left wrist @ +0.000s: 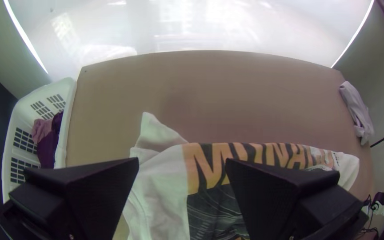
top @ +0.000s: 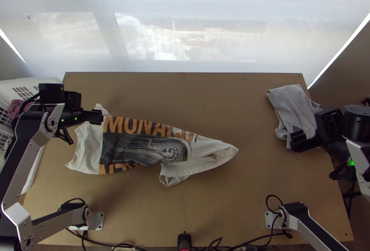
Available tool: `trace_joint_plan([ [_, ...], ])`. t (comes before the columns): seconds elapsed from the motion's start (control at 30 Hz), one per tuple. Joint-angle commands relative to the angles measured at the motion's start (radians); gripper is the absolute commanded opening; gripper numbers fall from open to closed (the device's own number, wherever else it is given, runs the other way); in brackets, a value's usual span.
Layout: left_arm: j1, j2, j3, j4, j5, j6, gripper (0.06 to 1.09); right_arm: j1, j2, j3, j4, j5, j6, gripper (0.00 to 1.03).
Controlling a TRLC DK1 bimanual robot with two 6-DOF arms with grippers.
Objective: Fold the t-shirt
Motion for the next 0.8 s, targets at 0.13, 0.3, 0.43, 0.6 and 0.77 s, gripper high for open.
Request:
trace_joint_plan([
  [0.13, 0.099, 0.146, -0.065, 0.105, -0.049, -0.006, 0.99, 0.018, -0.031, -0.049, 0.005, -0.002, 0.008, 0.98],
  [0.3, 0.108, 0.211, -0.068, 0.149, -0.073, -0.002, 0.94, 0.02, -0.04, -0.063, 0.005, -0.005, 0.009, 0.98],
  [0.43, 0.112, 0.258, -0.065, 0.185, -0.096, 0.0, 0.9, 0.023, -0.045, -0.066, 0.005, -0.005, 0.006, 0.98],
  [0.6, 0.112, 0.298, -0.055, 0.209, -0.127, 0.002, 0.81, 0.023, -0.048, -0.075, 0.005, -0.005, 0.006, 0.98],
  [0.77, 0.112, 0.327, -0.058, 0.232, -0.142, 0.003, 0.76, 0.023, -0.048, -0.081, 0.006, -0.005, 0.006, 0.98],
])
